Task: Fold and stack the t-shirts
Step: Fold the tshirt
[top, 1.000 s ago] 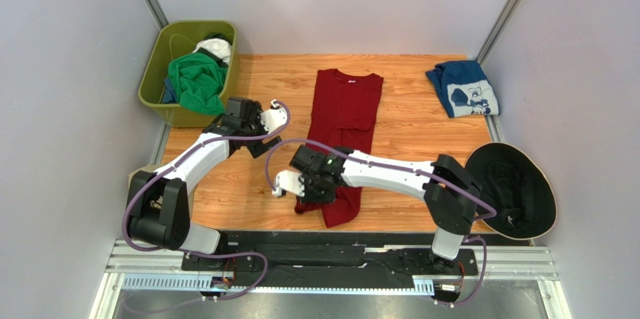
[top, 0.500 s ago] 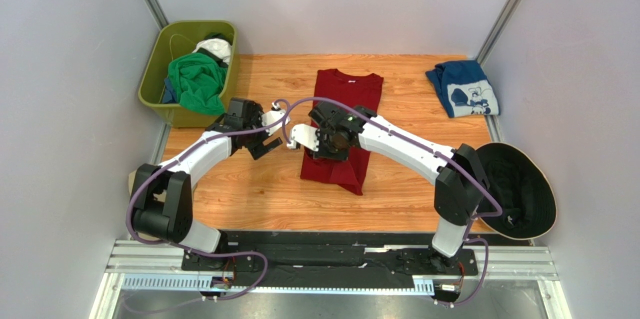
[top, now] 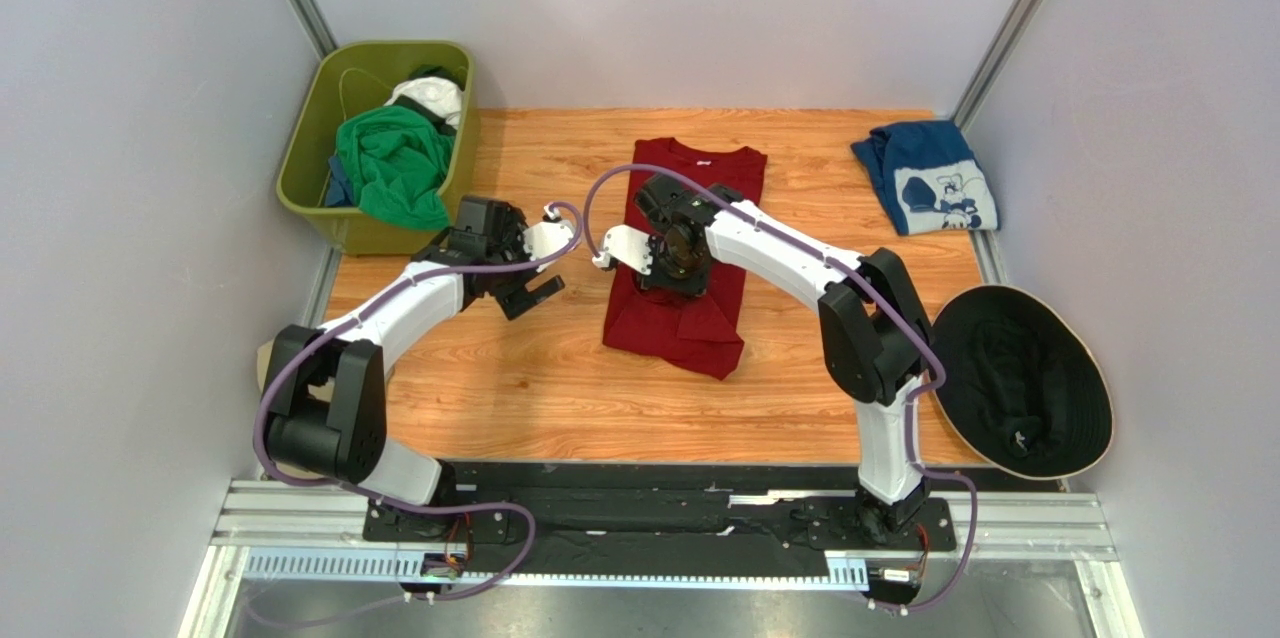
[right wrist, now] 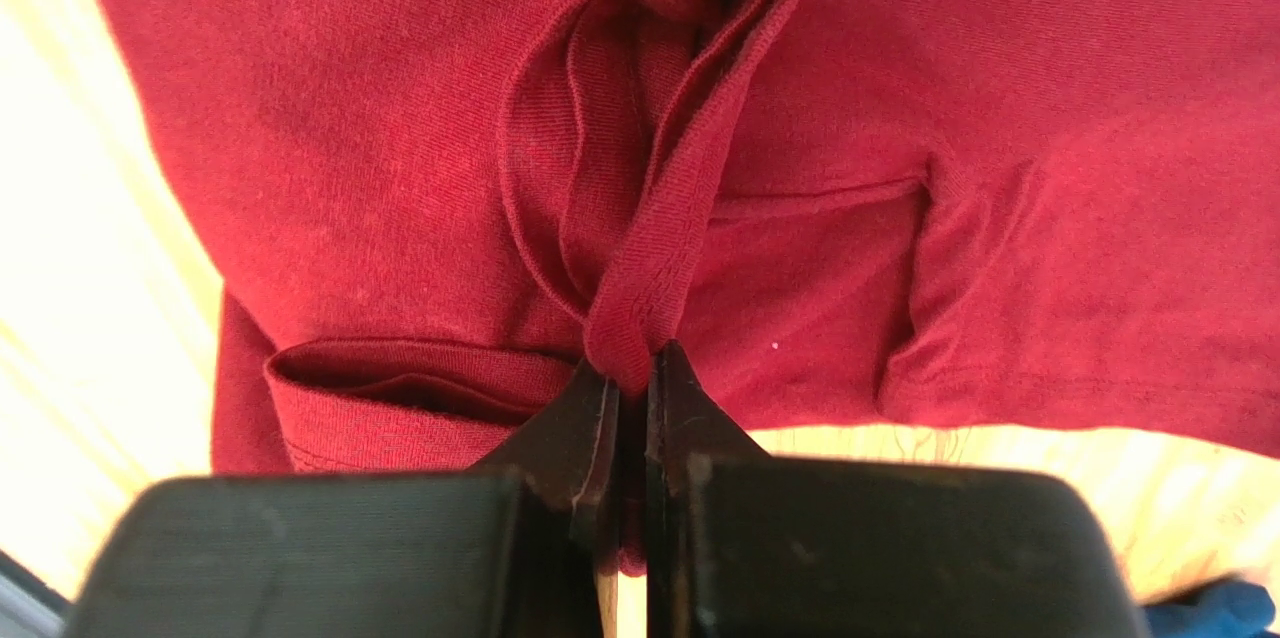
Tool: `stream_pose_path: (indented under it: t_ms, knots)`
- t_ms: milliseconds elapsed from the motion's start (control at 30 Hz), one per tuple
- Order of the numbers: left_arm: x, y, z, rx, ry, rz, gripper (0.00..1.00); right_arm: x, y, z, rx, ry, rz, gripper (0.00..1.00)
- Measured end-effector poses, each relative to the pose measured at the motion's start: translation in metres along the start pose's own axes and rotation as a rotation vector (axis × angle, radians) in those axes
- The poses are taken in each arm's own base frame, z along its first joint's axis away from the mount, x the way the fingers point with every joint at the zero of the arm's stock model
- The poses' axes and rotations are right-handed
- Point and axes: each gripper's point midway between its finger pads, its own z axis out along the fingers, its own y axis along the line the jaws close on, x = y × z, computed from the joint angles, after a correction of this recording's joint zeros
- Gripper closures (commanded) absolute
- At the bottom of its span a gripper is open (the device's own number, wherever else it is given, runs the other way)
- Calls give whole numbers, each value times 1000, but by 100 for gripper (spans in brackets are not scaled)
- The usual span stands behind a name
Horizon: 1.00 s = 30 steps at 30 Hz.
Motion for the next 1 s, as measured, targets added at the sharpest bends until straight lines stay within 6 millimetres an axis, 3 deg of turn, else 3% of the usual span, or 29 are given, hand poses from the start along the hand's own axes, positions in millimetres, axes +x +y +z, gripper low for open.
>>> stream_pose_path:
  t_ms: [500, 800, 1000]
  knots:
    - [3, -1, 4, 4, 11, -1, 1, -14, -20, 5, 19, -49, -6, 100]
    - [3, 8, 10, -32, 16, -4, 1, -34, -34, 0, 42, -107, -12, 100]
    - [-5, 23, 12, -68, 3, -11, 1, -37, -37, 6, 43, -108, -13, 100]
